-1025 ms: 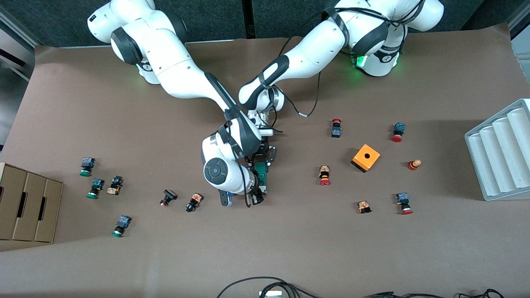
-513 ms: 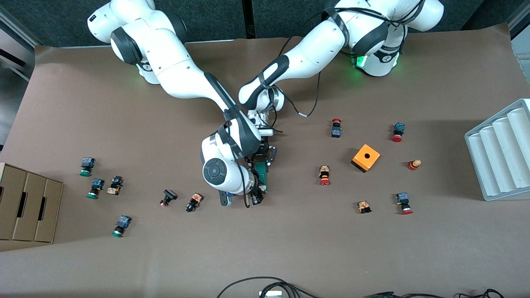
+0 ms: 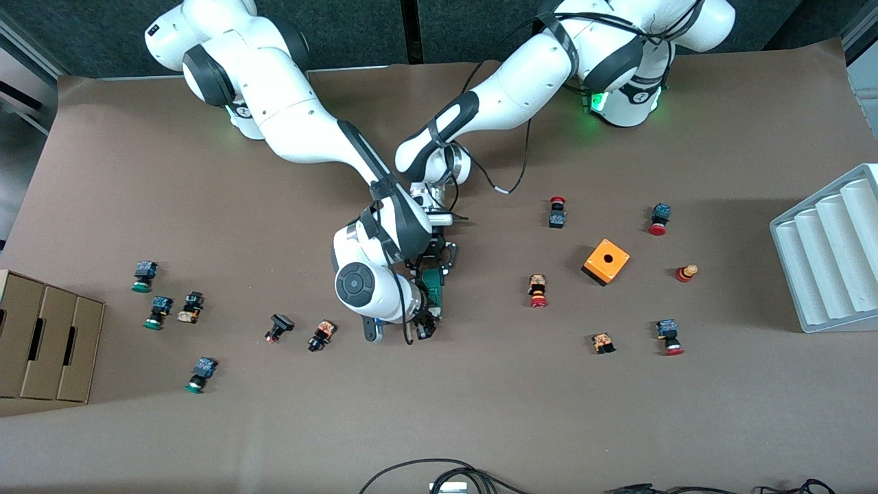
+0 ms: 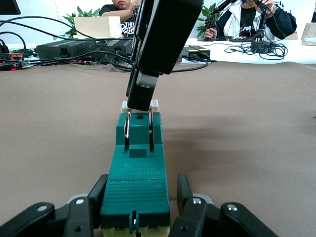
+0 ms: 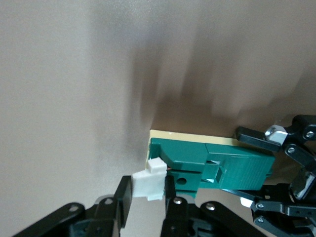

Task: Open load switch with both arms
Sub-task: 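Grip the white lever with the right gripper, then push the white lever down into the switch with the right gripper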

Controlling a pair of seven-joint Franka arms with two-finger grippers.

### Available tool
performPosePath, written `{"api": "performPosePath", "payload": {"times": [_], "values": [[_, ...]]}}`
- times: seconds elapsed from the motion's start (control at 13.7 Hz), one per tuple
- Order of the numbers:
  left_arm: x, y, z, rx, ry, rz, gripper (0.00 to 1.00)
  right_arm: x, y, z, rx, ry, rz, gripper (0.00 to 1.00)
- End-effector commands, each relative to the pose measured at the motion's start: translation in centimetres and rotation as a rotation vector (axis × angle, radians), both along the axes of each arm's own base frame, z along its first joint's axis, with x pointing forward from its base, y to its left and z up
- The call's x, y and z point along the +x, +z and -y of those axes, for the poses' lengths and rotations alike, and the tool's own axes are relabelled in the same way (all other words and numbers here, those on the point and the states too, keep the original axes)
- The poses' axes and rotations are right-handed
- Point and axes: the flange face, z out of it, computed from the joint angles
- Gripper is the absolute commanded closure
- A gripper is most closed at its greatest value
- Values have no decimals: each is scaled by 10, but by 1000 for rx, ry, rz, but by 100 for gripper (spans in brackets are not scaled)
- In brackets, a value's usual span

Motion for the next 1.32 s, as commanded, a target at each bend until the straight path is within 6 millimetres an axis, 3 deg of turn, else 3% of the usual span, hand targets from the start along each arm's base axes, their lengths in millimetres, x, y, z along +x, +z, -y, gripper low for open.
{"api": "performPosePath", "payload": {"times": [0.0, 1.25], "values": [[1, -1, 6, -17, -3, 12, 38, -5, 9, 5, 11, 0, -41, 74], [0, -1, 6, -16, -6, 13, 37, -13, 23, 8, 14, 3, -60, 74]]}}
